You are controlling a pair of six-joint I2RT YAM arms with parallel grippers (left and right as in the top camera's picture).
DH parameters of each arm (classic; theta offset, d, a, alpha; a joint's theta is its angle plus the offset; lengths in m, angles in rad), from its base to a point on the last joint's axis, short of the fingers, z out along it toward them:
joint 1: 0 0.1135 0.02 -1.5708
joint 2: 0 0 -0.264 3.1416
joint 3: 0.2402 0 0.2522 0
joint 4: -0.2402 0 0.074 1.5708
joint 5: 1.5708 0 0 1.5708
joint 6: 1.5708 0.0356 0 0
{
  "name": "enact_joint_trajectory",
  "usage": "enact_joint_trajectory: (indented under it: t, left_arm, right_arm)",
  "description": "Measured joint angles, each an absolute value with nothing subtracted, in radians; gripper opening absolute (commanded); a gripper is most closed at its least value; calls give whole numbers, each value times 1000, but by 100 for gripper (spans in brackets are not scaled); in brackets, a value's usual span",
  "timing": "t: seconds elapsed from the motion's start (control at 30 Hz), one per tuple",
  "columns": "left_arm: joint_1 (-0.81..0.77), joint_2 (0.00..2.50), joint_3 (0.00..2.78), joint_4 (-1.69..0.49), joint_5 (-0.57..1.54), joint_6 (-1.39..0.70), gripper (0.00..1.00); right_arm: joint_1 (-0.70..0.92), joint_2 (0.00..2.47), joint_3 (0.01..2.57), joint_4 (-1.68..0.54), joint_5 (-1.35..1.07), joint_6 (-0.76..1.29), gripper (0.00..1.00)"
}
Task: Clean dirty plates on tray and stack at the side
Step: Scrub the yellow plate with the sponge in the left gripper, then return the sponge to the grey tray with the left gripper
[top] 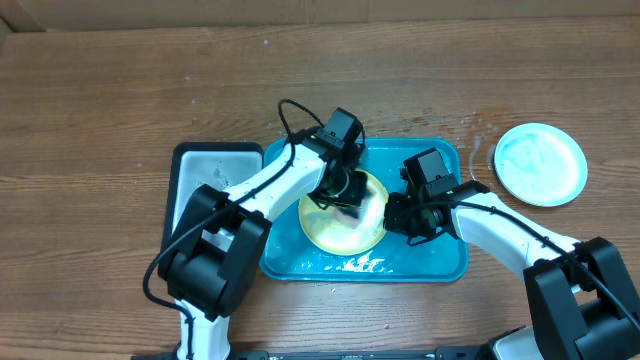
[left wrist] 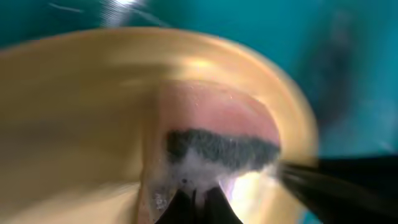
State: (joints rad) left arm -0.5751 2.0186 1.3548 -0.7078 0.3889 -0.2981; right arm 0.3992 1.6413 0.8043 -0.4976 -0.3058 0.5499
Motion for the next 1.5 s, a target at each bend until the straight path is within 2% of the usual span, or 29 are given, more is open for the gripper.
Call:
enact_joint_trajectory:
  t: [0.17, 0.3, 0.6, 1.03, 1.27, 1.5]
  left_arm:
    - [-583, 2024, 1349, -726, 533, -288, 4]
    - [-583, 2025, 1349, -816, 522, -286, 4]
    - [-585, 2023, 1359, -1062, 183, -344, 4]
    - [-603, 2033, 1491, -1070, -190, -530, 4]
    - [-601, 2033, 1689, -1116, -131, -508, 4]
    - [-559, 2033, 1814, -1327, -11, -438, 4]
  right_arm:
    - [400, 1641, 804, -503, -307, 549, 4]
    - [401, 1641, 804, -503, -310, 546, 4]
    - [402, 1641, 804, -502, -313, 545, 4]
    - [407, 1641, 804, -495, -316, 551, 4]
    - [399, 1641, 807, -491, -315, 557, 4]
    - [402, 1641, 809, -508, -314, 540, 4]
